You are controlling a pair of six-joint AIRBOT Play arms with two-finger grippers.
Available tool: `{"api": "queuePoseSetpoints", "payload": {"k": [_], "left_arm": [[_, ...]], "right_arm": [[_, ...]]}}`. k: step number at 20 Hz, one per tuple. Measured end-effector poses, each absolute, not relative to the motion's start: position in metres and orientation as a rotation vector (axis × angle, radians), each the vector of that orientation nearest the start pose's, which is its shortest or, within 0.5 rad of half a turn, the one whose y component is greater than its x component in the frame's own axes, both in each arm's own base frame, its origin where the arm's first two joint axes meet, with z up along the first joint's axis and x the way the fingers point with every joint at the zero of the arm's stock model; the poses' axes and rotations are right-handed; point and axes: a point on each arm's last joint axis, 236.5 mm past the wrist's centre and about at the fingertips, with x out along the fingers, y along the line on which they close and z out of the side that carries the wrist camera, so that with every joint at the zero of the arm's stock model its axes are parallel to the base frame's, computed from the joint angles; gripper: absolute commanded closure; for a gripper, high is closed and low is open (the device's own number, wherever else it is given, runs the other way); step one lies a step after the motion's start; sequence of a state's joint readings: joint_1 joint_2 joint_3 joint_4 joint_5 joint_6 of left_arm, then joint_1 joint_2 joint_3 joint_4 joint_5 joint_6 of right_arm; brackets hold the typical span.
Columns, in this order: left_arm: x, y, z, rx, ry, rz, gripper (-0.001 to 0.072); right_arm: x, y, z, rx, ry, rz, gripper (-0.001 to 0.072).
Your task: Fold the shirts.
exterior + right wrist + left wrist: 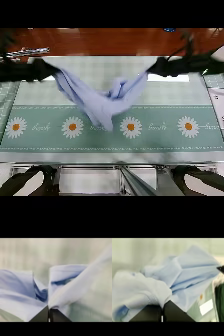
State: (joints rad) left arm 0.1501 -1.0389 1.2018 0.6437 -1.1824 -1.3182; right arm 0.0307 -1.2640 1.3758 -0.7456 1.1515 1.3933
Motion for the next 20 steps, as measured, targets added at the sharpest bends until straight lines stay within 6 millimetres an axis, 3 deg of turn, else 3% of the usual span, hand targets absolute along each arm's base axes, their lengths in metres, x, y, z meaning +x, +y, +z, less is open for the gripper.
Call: {"api": "queuePoseSetpoints", "payload": {"k": [2, 3, 5, 7, 9, 12, 15, 17, 20], "left_arm": [[0.379, -0.103, 0.289, -0.510, 0.597, -0.564, 0.0692], [0.371, -0.097, 0.334, -0.463, 0.493, -0.561, 0.0693], [0.348, -0.089, 0.404, -0.382, 0.326, -0.545, 0.0692], [0.313, -0.083, 0.462, -0.288, 0.173, -0.506, 0.0693], [0.281, -0.076, 0.494, -0.206, 0.080, -0.431, 0.0692], [0.237, -0.069, 0.512, -0.099, 0.018, -0.314, 0.0693], [0.199, -0.068, 0.504, -0.038, 0.032, -0.251, 0.0693], [0.185, -0.071, 0.486, -0.025, 0.081, -0.253, 0.0692], [0.181, -0.075, 0.432, -0.043, 0.245, -0.292, 0.0692]], "right_arm": [[0.415, 0.155, 0.264, 0.407, 0.720, 0.610, 0.0692], [0.404, 0.147, 0.315, 0.346, 0.609, 0.600, 0.0692], [0.369, 0.131, 0.393, 0.236, 0.432, 0.561, 0.0692], [0.323, 0.115, 0.448, 0.146, 0.288, 0.499, 0.0691], [0.278, 0.095, 0.480, 0.079, 0.193, 0.410, 0.0691], [0.217, 0.061, 0.502, 0.018, 0.116, 0.261, 0.0691], [0.176, 0.036, 0.499, -0.002, 0.115, 0.153, 0.0691], [0.160, 0.028, 0.486, -0.001, 0.155, 0.115, 0.0691], [0.160, 0.025, 0.449, 0.009, 0.288, 0.101, 0.0691]]}}
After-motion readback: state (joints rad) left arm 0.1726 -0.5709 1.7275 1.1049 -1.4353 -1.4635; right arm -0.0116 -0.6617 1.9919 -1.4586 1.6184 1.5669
